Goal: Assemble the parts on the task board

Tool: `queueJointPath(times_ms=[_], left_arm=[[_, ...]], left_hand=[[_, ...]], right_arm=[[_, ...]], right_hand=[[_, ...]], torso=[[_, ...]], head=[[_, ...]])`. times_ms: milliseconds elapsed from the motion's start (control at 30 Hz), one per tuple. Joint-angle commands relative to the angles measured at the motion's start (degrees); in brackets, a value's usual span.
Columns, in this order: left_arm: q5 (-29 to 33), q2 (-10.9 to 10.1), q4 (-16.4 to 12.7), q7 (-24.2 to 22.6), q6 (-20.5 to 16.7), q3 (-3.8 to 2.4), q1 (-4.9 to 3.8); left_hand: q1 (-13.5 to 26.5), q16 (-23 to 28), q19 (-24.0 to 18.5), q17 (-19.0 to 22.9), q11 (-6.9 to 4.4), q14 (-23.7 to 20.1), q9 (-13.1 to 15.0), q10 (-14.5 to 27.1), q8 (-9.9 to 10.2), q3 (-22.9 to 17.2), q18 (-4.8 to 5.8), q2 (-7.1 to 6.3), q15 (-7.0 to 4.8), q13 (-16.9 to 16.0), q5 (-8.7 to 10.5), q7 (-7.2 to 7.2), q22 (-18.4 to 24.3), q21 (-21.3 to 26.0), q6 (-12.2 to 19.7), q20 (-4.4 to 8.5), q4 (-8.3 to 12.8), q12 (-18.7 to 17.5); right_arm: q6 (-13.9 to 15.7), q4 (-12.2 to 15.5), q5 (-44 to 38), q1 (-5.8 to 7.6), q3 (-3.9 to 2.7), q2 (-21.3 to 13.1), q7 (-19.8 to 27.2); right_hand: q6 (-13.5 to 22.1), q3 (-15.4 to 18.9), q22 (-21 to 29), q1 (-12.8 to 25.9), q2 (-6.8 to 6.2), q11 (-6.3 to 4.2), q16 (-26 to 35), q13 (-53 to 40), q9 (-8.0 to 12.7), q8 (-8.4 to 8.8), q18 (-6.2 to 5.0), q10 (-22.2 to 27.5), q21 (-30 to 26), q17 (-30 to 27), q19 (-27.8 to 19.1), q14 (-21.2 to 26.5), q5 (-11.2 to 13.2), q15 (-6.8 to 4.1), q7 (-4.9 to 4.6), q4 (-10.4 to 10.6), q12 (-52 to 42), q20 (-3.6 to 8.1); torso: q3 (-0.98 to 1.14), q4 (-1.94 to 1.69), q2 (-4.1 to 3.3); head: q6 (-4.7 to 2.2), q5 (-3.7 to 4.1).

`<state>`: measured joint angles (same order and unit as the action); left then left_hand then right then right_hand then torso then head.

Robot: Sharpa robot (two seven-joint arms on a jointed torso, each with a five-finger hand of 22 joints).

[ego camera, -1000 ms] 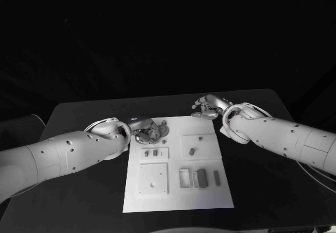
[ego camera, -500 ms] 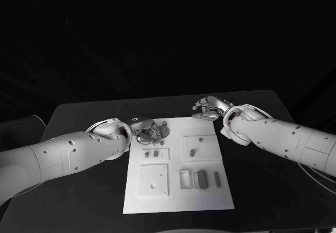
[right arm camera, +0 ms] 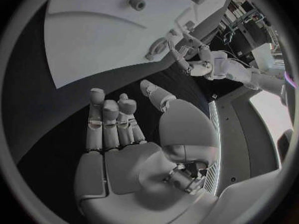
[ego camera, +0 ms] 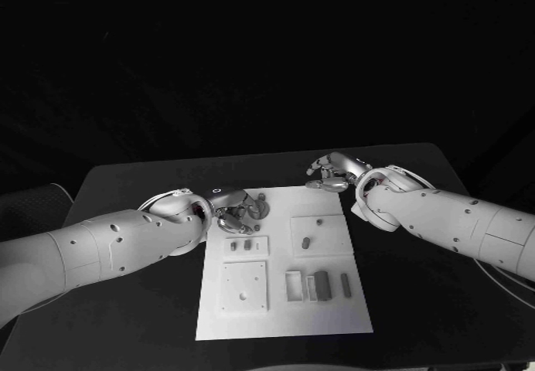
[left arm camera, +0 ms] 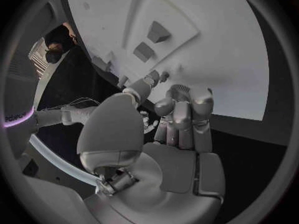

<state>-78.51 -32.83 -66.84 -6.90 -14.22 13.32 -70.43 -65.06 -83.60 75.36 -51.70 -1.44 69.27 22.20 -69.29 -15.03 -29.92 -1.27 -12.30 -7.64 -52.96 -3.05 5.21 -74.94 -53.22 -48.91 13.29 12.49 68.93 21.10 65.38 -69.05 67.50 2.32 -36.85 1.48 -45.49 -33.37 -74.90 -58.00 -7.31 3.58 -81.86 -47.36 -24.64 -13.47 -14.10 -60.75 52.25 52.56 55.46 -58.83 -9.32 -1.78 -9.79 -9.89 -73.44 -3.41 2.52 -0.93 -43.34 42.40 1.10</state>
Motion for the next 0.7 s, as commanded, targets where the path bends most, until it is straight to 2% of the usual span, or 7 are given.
queueJointPath(times_ms=[33, 167, 267, 567, 700], left_arm=[[-0.8, 0.5, 0.0, -0.6, 1.2, 0.02, -0.05], [-1.3, 1.1, 0.5, -0.4, 0.6, 0.06, -0.03], [-2.0, 1.8, 1.2, -0.3, -0.3, 0.09, -0.01], [-3.0, 2.5, 2.1, -0.5, 0.2, 0.12, 0.02], [-2.9, 2.6, 2.3, -0.6, 0.6, 0.13, 0.03]], left_hand=[[0.1, 0.3, 0.1, -0.1, 0.03, -0.3, -0.1, 0.2, 0.4, 0.4, -7.30, -0.59, 0.03, 0.1, -0.23, -0.09, -0.4, 0.2, 0.5, -0.29, -0.1, -0.3], [0.1, 0.3, 0.1, -0.1, 0.01, -0.3, 0.0, 0.2, 0.4, 0.4, -7.32, -0.40, 0.01, 0.1, -0.25, -0.10, -0.4, 0.3, 0.5, -0.27, -0.3, -0.3], [-0.1, 0.3, 0.2, -0.2, 0.02, -0.2, 0.2, 0.1, -0.1, 0.1, -7.38, 0.40, 0.00, 0.0, -0.24, -0.08, -0.4, 0.3, -0.1, -0.22, -0.7, -0.2], [-0.7, 0.3, 0.2, -0.8, -0.48, 0.0, 1.2, 0.0, -2.0, -0.2, -7.32, 3.16, -0.45, -0.1, -0.23, -0.62, -0.6, 0.1, -3.5, -0.09, -1.0, -0.1], [-0.8, 0.3, 0.1, -0.9, -0.52, 0.0, 1.4, 0.1, -2.5, -0.2, -7.27, 3.78, -0.50, -0.1, -0.24, -0.66, -0.7, 0.0, -4.5, -0.05, -0.8, -0.1]], right_arm=[[-0.1, 0.1, 0.0, -0.02, -0.01, 0.0, 0.4], [-0.2, 0.1, 0.0, -0.02, -0.01, 0.1, 0.4], [-0.2, 0.1, 0.0, -0.02, -0.01, 0.1, 0.4], [-0.2, 0.1, 0.0, -0.02, -0.01, 0.2, 0.5], [-0.2, 0.1, 0.0, -0.02, -0.01, 0.2, 0.5]], right_hand=[[-0.1, 0.1, -0.4, 0.3, 0.43, 0.16, -0.4, 0.1, 0.1, -0.23, -0.90, 0.3, -0.2, -0.1, 0.0, 0.1, -0.2, -0.49, -0.47, -0.1, -0.2, 0.27], [-0.1, 0.1, -0.4, 0.3, 0.44, 0.16, -0.4, 0.1, 0.1, -0.23, -0.90, 0.3, -0.2, -0.1, 0.0, 0.1, -0.2, -0.49, -0.47, -0.1, -0.2, 0.27], [-0.1, 0.1, -0.4, 0.3, 0.44, 0.16, -0.4, 0.1, 0.1, -0.23, -0.90, 0.3, -0.2, -0.1, 0.0, 0.1, -0.2, -0.49, -0.47, -0.1, -0.2, 0.27], [-0.1, 0.1, -0.4, 0.3, 0.44, 0.16, -0.4, 0.1, 0.1, -0.23, -0.90, 0.3, -0.2, -0.1, 0.0, 0.1, -0.2, -0.49, -0.47, -0.1, -0.3, 0.28], [-0.1, 0.1, -0.4, 0.3, 0.44, 0.16, -0.4, 0.1, 0.1, -0.24, -0.90, 0.3, -0.2, -0.1, 0.0, 0.1, -0.2, -0.49, -0.47, -0.1, -0.3, 0.28]], torso=[[-0.02, -0.02, 0.00], [-0.04, 0.00, -0.02], [-0.04, 0.03, -0.03], [-0.02, 0.04, -0.01], [-0.01, 0.01, -0.01]], head=[[0.03, 0.04], [0.02, 0.03], [0.01, -0.02], [0.12, 0.07], [0.19, 0.12]])
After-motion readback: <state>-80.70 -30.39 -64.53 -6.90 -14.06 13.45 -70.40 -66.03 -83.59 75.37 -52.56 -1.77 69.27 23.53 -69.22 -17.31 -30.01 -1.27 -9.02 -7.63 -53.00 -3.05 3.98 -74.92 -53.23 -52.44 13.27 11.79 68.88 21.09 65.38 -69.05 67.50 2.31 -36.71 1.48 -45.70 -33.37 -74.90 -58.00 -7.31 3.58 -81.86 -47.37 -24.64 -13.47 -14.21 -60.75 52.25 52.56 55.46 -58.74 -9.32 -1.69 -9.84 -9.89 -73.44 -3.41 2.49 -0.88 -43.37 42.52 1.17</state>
